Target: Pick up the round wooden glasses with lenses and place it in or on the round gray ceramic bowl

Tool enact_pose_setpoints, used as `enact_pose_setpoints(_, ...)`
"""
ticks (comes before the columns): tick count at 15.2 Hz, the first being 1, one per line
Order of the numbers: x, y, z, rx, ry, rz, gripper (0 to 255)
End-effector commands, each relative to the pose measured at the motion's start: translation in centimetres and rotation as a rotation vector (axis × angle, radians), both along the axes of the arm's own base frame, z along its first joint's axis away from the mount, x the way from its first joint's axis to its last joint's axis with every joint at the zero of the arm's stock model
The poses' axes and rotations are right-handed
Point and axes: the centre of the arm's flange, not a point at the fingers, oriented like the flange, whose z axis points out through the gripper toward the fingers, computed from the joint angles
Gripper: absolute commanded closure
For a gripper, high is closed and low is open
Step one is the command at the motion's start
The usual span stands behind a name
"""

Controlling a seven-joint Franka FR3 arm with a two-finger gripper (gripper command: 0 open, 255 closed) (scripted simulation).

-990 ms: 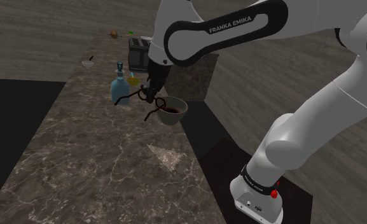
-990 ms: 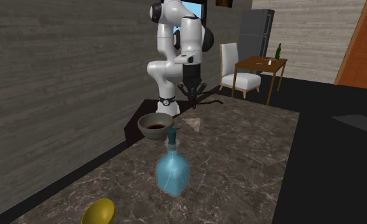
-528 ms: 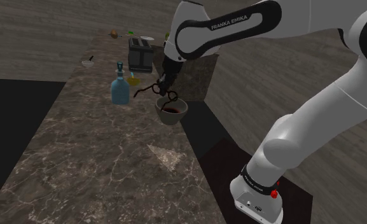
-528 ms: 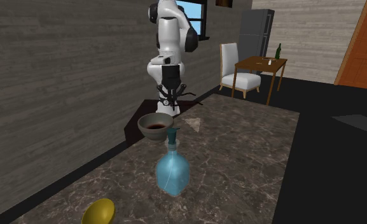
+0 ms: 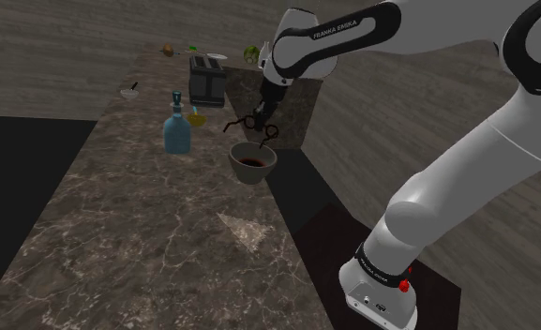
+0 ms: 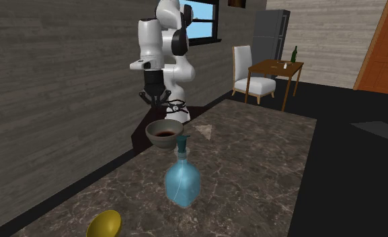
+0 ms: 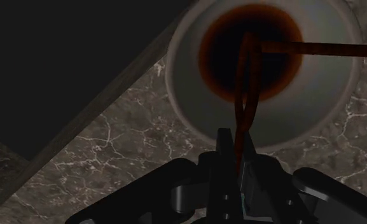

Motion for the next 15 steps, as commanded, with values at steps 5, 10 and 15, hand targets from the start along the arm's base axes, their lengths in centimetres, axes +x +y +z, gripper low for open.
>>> enact_pose_setpoints(5, 0.4, -2.9, -2.1, -0.001, 0.000, 0.002, 255)
enact_pose_setpoints(10, 0.4, -2.9, -4.8, -0.001, 0.000, 0.002, 255)
enact_pose_setpoints(15, 0.4, -2.9, -6.8, -0.001, 0.000, 0.002, 255)
